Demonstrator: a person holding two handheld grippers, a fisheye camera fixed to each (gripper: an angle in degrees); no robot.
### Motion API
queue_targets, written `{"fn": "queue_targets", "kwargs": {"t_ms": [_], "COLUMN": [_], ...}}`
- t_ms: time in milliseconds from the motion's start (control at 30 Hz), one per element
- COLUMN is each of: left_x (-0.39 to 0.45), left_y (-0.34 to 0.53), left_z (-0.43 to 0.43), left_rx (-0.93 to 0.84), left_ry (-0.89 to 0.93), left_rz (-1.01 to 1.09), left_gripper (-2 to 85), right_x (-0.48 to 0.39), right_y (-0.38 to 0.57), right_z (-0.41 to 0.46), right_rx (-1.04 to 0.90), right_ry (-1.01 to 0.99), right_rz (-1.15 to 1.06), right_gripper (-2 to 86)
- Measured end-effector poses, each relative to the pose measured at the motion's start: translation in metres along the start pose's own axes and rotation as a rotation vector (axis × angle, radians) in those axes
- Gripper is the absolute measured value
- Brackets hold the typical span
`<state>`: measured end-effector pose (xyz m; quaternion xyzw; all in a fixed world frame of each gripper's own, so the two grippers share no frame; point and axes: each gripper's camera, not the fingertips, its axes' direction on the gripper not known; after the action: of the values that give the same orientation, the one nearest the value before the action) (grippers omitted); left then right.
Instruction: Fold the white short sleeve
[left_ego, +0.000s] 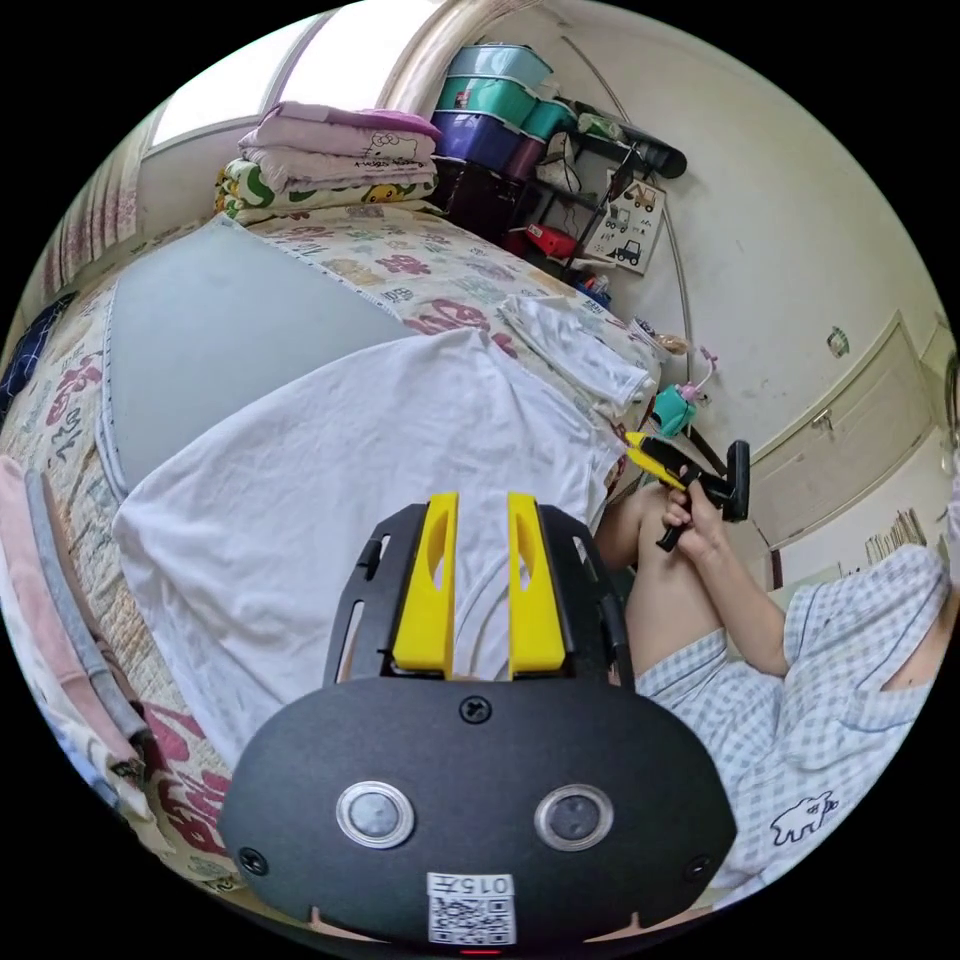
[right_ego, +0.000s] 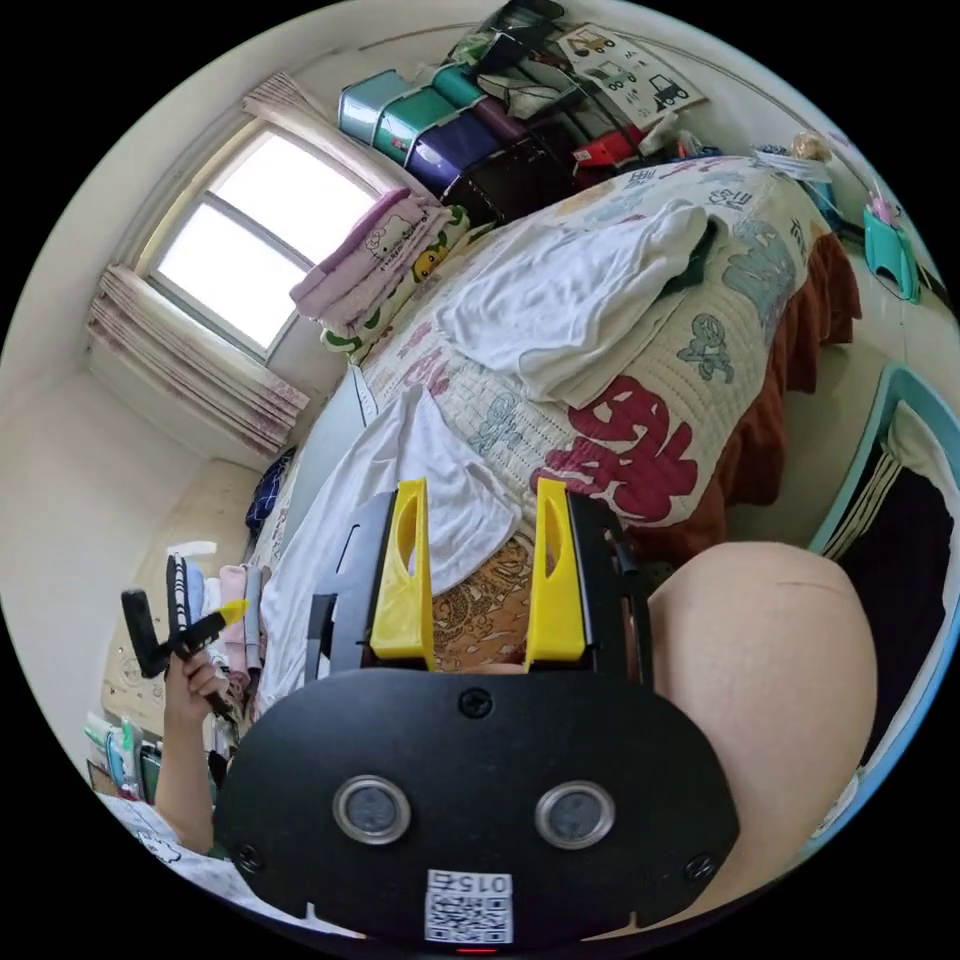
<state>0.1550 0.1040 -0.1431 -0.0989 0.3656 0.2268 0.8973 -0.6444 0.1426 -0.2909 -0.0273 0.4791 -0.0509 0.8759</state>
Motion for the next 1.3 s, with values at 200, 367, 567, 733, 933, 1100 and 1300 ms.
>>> {"fn": "queue_targets", "kwargs": {"t_ms": [200, 367, 567, 733, 933, 1100, 1300], "left_x": [0.016, 0.026, 0.028, 0.017, 0.003, -0.002, 0.002], "left_y": [-0.129, -0.226, -0.286, -0.31, -0.322, -0.331, -0.337], "left_z": [0.064, 0.135, 0.217, 0.258, 0.278, 0.285, 0.293], "left_rx": [-0.054, -0.076, -0.197, -0.257, -0.256, -0.266, -0.275], "left_ry": [-0.085, -0.03, -0.086, -0.207, -0.167, -0.165, -0.181], "left_rz": [-0.001, -0.046, -0.08, -0.116, -0.205, -0.224, -0.226], "left_gripper": [9.0, 8.8, 8.8, 8.5, 7.6, 5.7, 4.4], "right_x": [-0.016, -0.014, -0.036, -0.073, -0.084, -0.087, -0.087], "right_y": [0.003, 0.01, 0.015, 0.026, 0.023, 0.026, 0.033], "right_z": [0.032, 0.03, -0.006, -0.002, 0.04, 0.03, 0.021], "right_rx": [-0.127, -0.07, 0.068, -0.01, -0.243, -0.248, -0.262], "right_ry": [0.093, 0.145, 0.139, -0.027, -0.177, -0.154, -0.126], "right_rz": [-0.139, -0.122, -0.238, -0.478, -0.457, -0.48, -0.492], "right_gripper": [12.5, 8.1, 11.0, 9.8, 7.2, 1.5, 1.4]}}
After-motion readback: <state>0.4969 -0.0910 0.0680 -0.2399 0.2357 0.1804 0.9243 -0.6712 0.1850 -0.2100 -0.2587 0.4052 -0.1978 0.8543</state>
